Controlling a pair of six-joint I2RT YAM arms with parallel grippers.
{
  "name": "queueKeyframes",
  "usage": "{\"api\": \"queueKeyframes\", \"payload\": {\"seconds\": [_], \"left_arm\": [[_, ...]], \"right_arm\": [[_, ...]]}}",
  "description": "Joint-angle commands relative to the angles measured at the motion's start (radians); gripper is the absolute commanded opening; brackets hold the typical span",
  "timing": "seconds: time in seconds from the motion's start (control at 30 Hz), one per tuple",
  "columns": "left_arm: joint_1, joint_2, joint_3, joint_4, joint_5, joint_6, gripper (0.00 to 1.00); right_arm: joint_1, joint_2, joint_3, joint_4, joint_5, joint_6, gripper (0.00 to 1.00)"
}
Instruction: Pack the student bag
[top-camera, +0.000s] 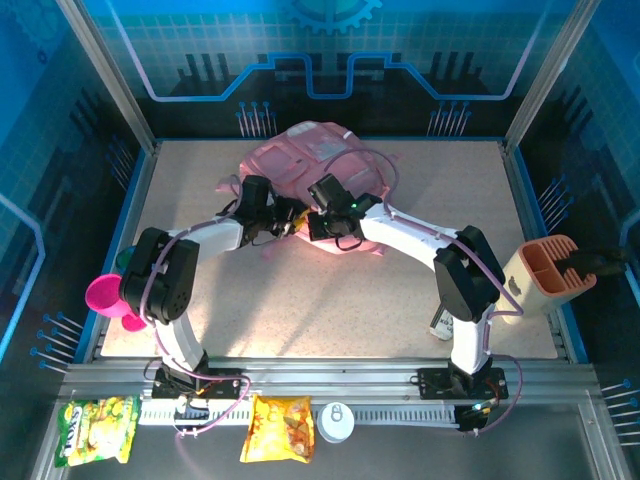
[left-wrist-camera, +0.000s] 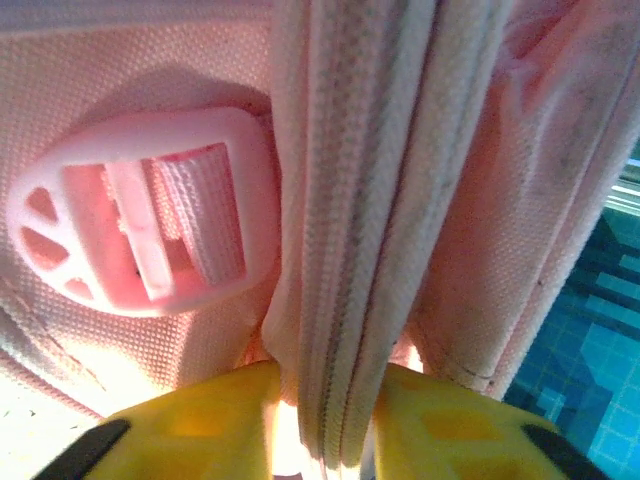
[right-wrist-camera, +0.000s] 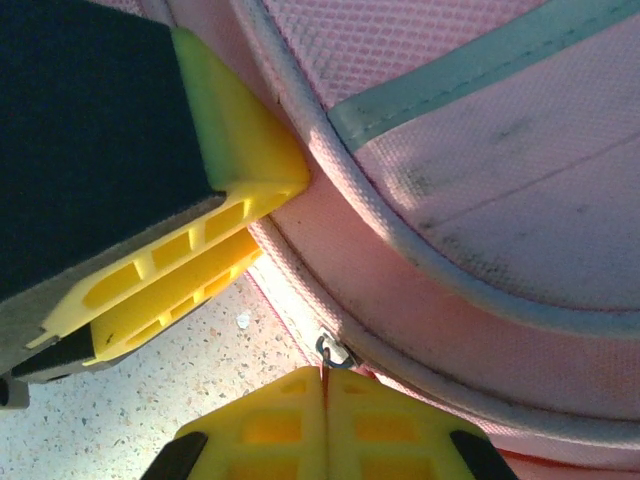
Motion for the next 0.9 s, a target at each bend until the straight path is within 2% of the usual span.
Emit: {"api": "queueKeyframes", "payload": {"seconds": [0.0, 0.1, 0.2, 0.33, 0.4, 0.73, 0.87], "left_arm": [[-0.002, 0.023, 0.051, -0.030, -0.029, 0.014, 0.19], [-0.002, 0.026, 0.067, -0.045, -0.029, 0.029, 0.07], [-0.002, 0.017, 0.071, -0.049, -0.023, 0.038, 0.00], [-0.002, 0.003, 0.069, -0.055, -0.014, 0.044, 0.00], [-0.002, 0.000, 0.066, -0.055, -0.008, 0.042, 0.00], [-0.002, -0.010, 0.065, -0.050, 0.003, 0.038, 0.00], [-0.002, -0.010, 0.064, -0.042, 0.012, 0.032, 0.00]], "right_arm": [[0.009, -0.010, -0.024, 0.030, -0.022, 0.015, 0.00], [0.009, -0.011, -0.053, 0.023, 0.009, 0.029, 0.00], [0.005, -0.004, -0.070, 0.014, 0.012, 0.032, 0.00], [0.006, 0.014, -0.046, -0.001, -0.009, 0.036, 0.18], [0.005, 0.023, -0.036, -0.001, -0.007, 0.042, 0.23], [0.004, 0.054, -0.005, -0.010, 0.008, 0.053, 0.28], [0.004, 0.061, 0.001, 0.015, -0.009, 0.063, 0.33]]}}
